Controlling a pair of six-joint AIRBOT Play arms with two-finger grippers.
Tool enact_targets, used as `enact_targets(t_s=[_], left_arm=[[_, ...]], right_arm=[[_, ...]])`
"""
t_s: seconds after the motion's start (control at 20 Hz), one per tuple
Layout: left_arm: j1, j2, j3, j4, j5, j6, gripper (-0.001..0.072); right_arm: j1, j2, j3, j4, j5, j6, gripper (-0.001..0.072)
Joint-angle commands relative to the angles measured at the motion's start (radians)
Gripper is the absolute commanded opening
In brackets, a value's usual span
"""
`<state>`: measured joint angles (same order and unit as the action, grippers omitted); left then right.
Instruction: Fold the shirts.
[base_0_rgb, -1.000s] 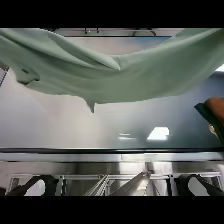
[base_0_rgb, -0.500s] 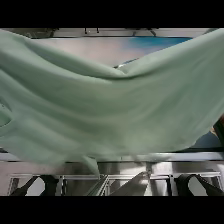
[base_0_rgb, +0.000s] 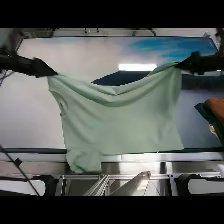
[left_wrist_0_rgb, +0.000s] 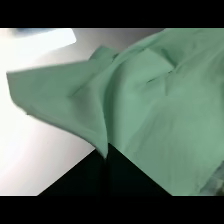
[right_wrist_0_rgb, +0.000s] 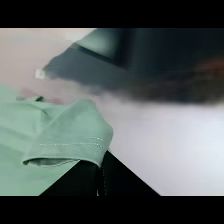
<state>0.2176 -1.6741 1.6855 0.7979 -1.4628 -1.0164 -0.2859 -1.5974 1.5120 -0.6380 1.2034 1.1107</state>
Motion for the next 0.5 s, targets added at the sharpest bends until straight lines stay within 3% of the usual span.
enact_targets(t_s=[0.0, 0.05, 0.1, 0.2, 0.25, 0.3, 0.35, 0.45], left_arm=[[-0.011, -0.186, 0.103, 0.094, 0.158, -0.01, 0.0218], [0.003, -0.204, 0.156, 0.094, 0.147, -0.044, 0.0455], [0.023, -0.218, 0.211, 0.095, 0.105, -0.093, 0.072], [0.074, -0.226, 0.267, 0.093, -0.05, -0.148, 0.0718], [0.098, -0.224, 0.257, 0.093, -0.131, -0.168, 0.0715], [0.116, -0.216, 0.222, 0.092, -0.192, -0.193, 0.0665], [0.136, -0.183, 0.141, 0.091, -0.206, -0.196, 0.0591], [0.169, -0.066, -0.116, 0.09, -0.175, -0.17, 0.0588]], right_arm=[[0.016, -0.12, 0.002, 0.002, -0.195, 0.0, 0.0166], [0.003, -0.116, 0.023, 0.0, -0.177, 0.001, 0.0412], [-0.016, -0.109, 0.045, -0.026, -0.128, 0.003, 0.0431], [-0.071, -0.077, 0.055, -0.168, 0.025, 0.051, 0.0428], [-0.094, -0.063, 0.046, -0.242, 0.119, 0.045, 0.0366], [-0.117, -0.042, 0.009, -0.299, 0.199, 0.045, 0.0335], [-0.145, -0.01, -0.06, -0.332, 0.254, 0.046, 0.0339], [-0.22, 0.093, -0.277, -0.357, 0.275, 0.045, 0.034]])
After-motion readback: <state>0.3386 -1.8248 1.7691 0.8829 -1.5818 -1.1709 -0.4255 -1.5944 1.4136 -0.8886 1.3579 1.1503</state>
